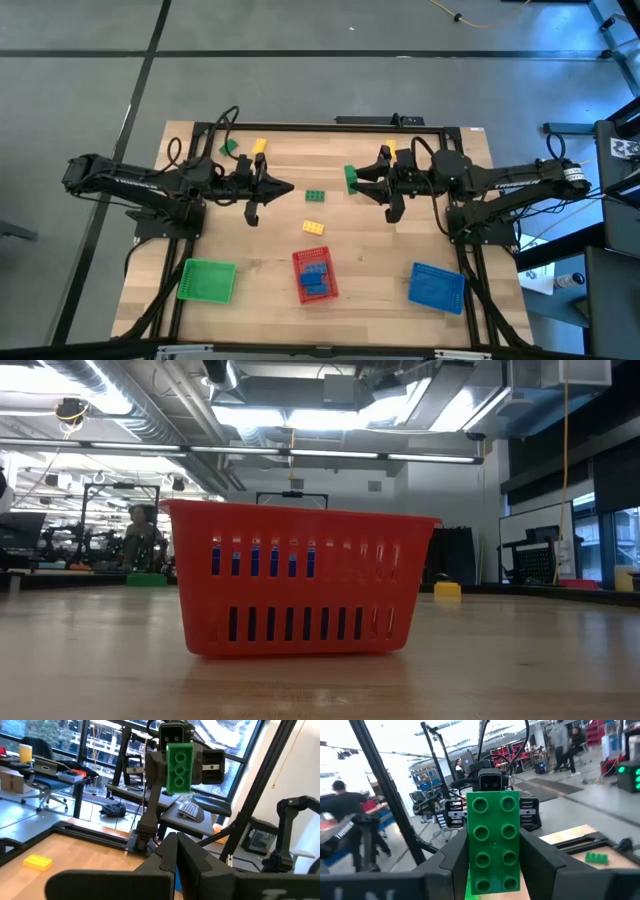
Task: Sort & place blocks by color
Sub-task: Put the top right green game piece into the blue bin
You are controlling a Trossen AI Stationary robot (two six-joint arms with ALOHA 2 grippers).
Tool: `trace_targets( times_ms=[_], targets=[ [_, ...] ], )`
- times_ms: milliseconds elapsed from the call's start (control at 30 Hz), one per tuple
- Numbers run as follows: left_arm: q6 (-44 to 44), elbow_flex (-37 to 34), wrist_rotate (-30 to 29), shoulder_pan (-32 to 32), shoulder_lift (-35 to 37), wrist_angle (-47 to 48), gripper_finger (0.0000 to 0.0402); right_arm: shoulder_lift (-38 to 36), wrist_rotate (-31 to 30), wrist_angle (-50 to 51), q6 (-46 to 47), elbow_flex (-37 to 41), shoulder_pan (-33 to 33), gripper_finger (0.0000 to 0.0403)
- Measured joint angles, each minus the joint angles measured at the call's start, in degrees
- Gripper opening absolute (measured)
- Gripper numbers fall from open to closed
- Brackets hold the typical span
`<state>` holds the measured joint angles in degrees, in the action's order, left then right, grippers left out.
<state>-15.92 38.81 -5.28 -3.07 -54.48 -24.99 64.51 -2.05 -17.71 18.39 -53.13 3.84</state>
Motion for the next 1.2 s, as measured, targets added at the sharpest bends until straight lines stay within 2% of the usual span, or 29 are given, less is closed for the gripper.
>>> trace_targets(
  times_ms=[100,233,367,467,567,733,867,1033,1200],
  targets=[
    [0.0,0.0,0.0,0.0,0.0,0.0,0.0000,0.0,2.3,10.0,3.7,-2.6,0.9,0.0141],
    [0.0,0.0,0.3,0.2,0.0,0.1,0.0000,0.0,3.6,34.0,9.6,-9.1,5.4,0.0141],
    [0.0,0.0,1.4,0.2,0.0,0.1,0.0000,0.1,5.8,52.2,20.6,-11.8,12.4,0.0141],
    [0.0,0.0,2.0,0.2,0.0,0.1,0.0000,0.1,6.5,59.1,31.7,-10.0,19.3,0.0141],
    [-0.1,0.0,2.0,0.2,0.0,0.1,0.0000,0.1,6.4,60.5,44.3,-5.5,26.9,0.0141],
    [-0.3,0.0,2.0,0.2,0.0,0.1,0.0000,0.3,6.4,57.0,66.2,2.0,39.9,0.0141],
    [-0.3,0.0,2.0,0.2,0.0,0.1,0.0000,0.3,3.0,56.8,78.9,5.5,47.5,0.0141],
    [-0.4,0.0,2.0,0.2,0.0,0.1,0.0000,0.8,1.9,58.9,82.3,9.3,50.9,0.0141],
    [-0.4,0.0,2.0,0.2,0.0,0.0,0.0000,3.0,1.5,58.9,77.1,13.0,51.2,0.0141]
  ],
)
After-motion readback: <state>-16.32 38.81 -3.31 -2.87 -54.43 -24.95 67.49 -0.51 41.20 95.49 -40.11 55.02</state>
